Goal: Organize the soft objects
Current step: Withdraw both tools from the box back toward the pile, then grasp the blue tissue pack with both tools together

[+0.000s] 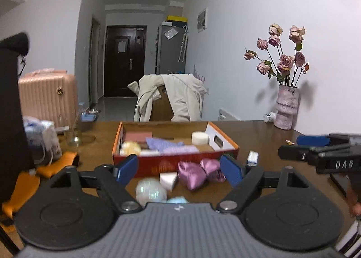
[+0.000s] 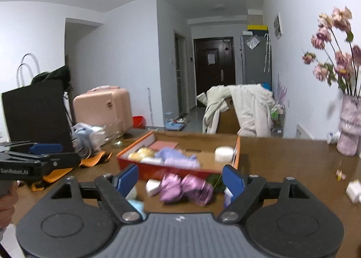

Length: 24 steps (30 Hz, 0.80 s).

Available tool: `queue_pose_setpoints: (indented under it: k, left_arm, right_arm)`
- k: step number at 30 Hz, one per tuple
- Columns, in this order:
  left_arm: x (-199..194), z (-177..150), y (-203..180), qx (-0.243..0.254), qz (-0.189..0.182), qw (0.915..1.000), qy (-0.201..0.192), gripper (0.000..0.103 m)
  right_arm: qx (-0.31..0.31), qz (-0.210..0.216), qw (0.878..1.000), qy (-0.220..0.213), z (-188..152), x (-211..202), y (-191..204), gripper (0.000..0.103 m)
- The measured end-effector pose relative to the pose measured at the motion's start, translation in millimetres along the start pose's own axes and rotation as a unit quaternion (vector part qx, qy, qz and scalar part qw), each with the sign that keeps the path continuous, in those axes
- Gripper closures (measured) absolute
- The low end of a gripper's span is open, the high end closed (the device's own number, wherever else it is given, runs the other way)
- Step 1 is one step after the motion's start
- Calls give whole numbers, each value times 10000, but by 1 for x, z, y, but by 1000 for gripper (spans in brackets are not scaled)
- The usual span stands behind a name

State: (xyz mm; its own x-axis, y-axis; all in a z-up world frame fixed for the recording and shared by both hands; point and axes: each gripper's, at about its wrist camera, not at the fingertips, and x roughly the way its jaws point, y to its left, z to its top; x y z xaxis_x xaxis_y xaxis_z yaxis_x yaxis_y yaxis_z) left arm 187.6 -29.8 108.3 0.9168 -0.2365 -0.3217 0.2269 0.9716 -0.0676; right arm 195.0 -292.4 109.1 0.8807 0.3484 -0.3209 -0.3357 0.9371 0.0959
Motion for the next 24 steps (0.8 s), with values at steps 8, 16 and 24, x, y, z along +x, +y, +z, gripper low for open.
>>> queue_pose_setpoints:
  k: [8, 16, 24]
  left_arm:
    - [-42, -57, -2, -356, 173, 9992, 82, 14]
    - [-26, -59, 2, -435, 213, 9985, 246, 14]
    - [10, -57, 6, -420, 270, 9976, 472, 13]
  right_arm:
    - [234, -221, 9993, 195, -72, -40, 23, 17]
    - [407, -500, 9971, 396, -82, -27, 10, 17]
    - [394, -790, 9950, 472, -70, 17, -15, 18]
